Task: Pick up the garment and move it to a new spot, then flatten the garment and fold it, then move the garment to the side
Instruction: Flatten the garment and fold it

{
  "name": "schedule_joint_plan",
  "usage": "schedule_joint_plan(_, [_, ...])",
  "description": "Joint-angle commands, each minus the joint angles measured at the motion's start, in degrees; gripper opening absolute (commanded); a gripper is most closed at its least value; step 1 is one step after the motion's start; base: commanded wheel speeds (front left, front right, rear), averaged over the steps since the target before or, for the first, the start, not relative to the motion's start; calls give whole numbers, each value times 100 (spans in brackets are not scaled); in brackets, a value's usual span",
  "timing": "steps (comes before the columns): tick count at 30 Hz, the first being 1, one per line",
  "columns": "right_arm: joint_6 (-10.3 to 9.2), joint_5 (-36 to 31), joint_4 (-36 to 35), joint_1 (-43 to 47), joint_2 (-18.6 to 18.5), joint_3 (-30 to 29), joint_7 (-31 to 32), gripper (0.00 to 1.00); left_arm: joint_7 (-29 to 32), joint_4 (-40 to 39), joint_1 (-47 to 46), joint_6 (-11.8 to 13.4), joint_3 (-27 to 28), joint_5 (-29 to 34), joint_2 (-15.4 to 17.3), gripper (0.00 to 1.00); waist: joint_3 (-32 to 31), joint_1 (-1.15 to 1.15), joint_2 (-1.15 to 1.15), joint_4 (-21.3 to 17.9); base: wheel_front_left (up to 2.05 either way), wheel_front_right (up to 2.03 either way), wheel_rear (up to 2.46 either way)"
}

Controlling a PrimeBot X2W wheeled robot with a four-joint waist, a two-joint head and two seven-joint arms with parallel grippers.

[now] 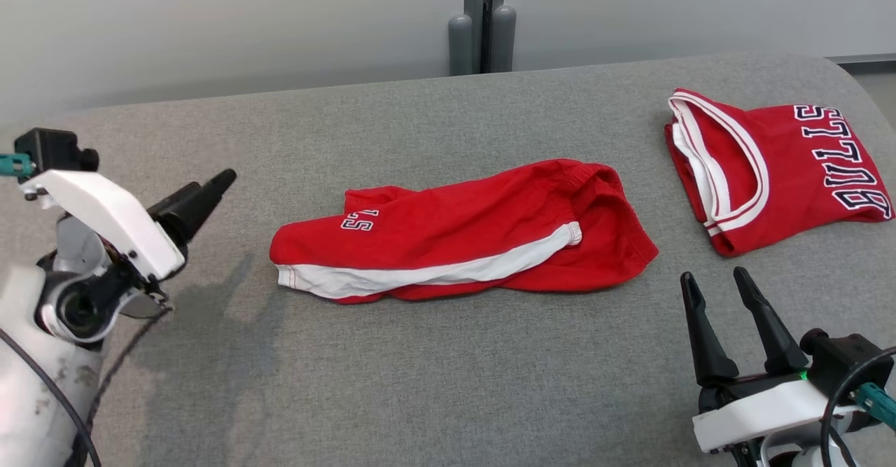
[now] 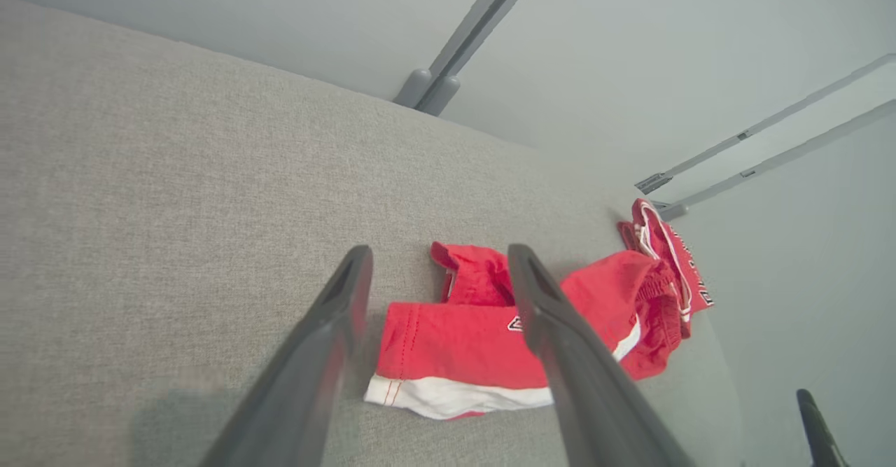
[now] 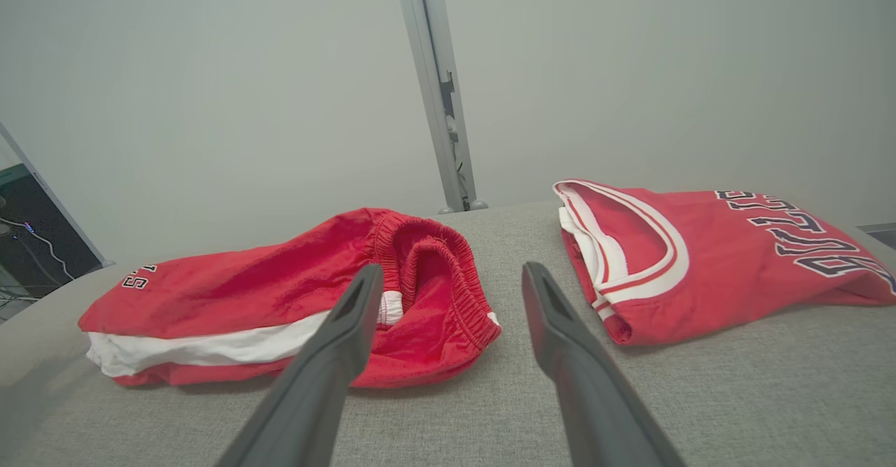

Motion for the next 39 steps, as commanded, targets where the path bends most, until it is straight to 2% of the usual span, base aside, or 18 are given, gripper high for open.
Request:
schedule_joint_plan(1, [5,-18,-13,7,-54,-31,-40,100,-168,-160,188,-5,-80,134,68,100,3,0,0,47,0,0,0])
schedule_joint_plan(7, [5,-91,-114,13,-70,-116,-113,100,-1471,-1024,836,54,-243,913,184,100,-17,0,0,186,0,0,0])
schedule_joint_plan(17, [5,-221,-224,26,-40,-225,-241,100,-3306,-2079,1663,754,-284,2187,130,100,-93,0,0,328,0,0,0])
schedule_joint_plan(22, [5,-231,-192,-11,-10,-240,-277,100,-3984,-2273,2071,1131,-306,2578,-27,100,-143,0,0,346,0,0,0])
schedule_joint_plan(32, [5,-251,-159,59,44,-380,-365,100,-4376,-2343,2703,1494,-57,2998,-441,100,-206,0,0,382,0,0,0])
schedule_joint_plan(39, [5,-296,-129,99,7,-190,-391,100,-4374,-2474,2963,1424,324,3507,-859,100,-259,0,0,453,0,0,0])
